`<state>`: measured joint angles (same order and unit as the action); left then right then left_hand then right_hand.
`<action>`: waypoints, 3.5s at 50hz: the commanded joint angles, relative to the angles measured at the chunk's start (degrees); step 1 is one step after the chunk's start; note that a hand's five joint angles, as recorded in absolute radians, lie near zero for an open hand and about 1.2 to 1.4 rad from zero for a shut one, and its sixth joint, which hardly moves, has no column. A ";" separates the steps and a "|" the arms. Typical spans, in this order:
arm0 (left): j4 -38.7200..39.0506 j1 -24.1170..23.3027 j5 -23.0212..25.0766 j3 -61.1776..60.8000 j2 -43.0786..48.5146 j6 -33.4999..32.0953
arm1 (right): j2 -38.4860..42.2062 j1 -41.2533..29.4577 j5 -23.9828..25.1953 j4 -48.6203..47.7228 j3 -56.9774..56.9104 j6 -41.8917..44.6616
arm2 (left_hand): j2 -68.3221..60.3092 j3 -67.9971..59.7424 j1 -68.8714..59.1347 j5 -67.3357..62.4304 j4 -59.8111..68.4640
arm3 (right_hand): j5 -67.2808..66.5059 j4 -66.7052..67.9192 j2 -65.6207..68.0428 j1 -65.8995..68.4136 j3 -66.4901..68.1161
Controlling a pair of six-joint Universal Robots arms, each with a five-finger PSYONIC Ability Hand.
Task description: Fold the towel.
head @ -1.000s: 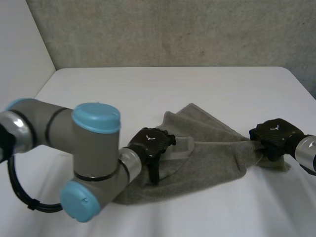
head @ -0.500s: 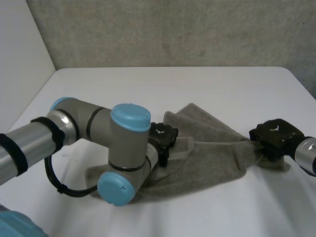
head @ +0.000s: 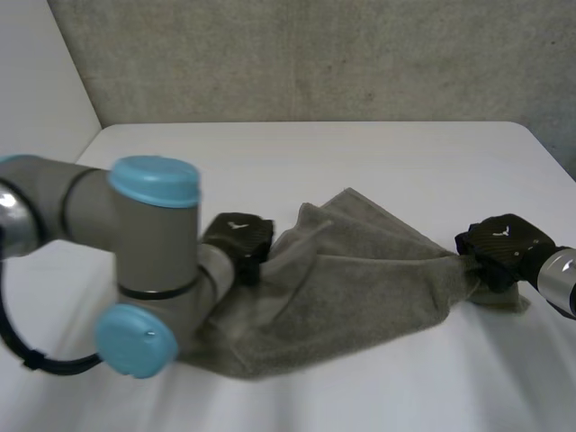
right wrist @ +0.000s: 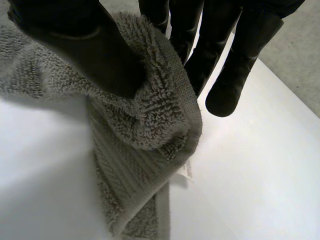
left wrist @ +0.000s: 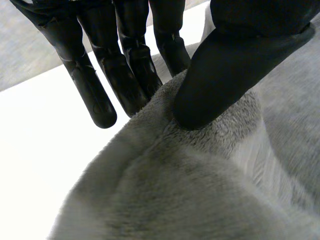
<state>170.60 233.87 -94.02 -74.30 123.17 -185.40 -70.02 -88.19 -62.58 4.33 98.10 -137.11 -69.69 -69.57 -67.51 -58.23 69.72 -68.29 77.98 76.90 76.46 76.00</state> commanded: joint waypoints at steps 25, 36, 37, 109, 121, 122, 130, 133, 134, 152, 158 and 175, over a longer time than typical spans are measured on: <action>2.80 15.66 11.31 -14.75 -9.27 -6.21 | -3.81 -5.68 0.44 -0.11 4.03 -0.17 | 40.63 40.52 38.45 39.17 -40.67 | -1.71 2.02 3.10 3.54 4.00; 2.80 12.76 11.14 -5.08 -5.41 -6.29 | -3.81 -5.32 0.44 -0.20 3.76 -0.17 | 40.30 40.19 38.12 38.84 -40.34 | -1.71 2.02 3.10 3.54 4.00; 2.80 12.76 11.14 -5.07 -5.40 -6.29 | -3.81 -5.32 0.44 -0.20 3.76 -0.17 | 40.30 40.18 38.12 38.84 -40.33 | -1.71 2.02 3.10 3.54 4.00; -7.04 7.22 5.25 25.87 21.50 -15.52 | -2.05 -5.41 0.18 -1.51 2.10 0.09 | -10.31 -10.43 -12.49 -11.77 10.28 | -1.71 2.02 3.10 3.54 4.00; -6.51 6.52 5.60 26.75 20.44 -15.87 | 2.96 -10.16 -1.40 -0.99 -6.87 -0.17 | -10.31 -10.43 -12.49 -11.77 10.28 | -1.71 2.02 3.10 3.54 4.00; -6.25 6.52 5.51 27.45 20.53 -15.79 | 3.66 -10.68 -1.92 -0.99 -8.44 -0.35 | -10.31 -10.43 -12.49 -11.77 10.28 | -1.71 2.02 3.10 3.54 4.00; -4.84 6.87 5.07 35.89 20.97 -15.61 | 6.56 -14.11 -5.97 -1.43 -19.79 -2.98 | -10.31 -10.43 -12.49 -11.77 10.28 | -1.71 2.02 3.10 3.54 4.00; -3.17 7.04 4.99 40.90 20.97 -15.43 | 8.76 -15.17 -7.55 -1.69 -26.65 -5.36 | -10.31 -10.43 -12.49 -11.77 10.28 | -1.71 2.02 3.10 3.54 4.00; -1.87 7.22 4.64 43.69 20.97 -15.26 | 9.98 -15.69 -8.51 -1.95 -30.47 -6.23 | -10.31 -10.43 -12.49 -11.77 10.28 | -1.71 2.02 3.10 3.54 4.00; 10.45 13.19 -5.91 56.11 13.41 1.35 | 9.82 -17.98 -20.65 -14.70 -53.19 -19.16 | -10.31 -10.43 -12.49 -11.77 10.28 | -1.71 2.02 3.10 3.54 4.00; 2.38 15.65 -3.81 40.95 8.15 4.60 | 10.60 -18.15 -9.16 -0.58 -49.77 -18.02 | -10.31 -10.43 -12.49 -11.77 10.28 | -1.71 2.02 3.10 3.54 4.00; 14.57 17.24 2.96 -8.82 -3.99 3.03 | 13.33 -17.45 -5.80 0.61 -18.32 -1.84 | -10.31 -10.43 -12.49 -11.77 10.28 | -1.71 2.02 3.10 3.54 4.00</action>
<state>176.88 250.88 -92.74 -65.15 123.34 -180.95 -57.74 -105.90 -68.10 8.75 68.18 -141.38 -69.76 -69.65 -69.29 -59.04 69.78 -68.30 77.98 76.91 76.48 76.00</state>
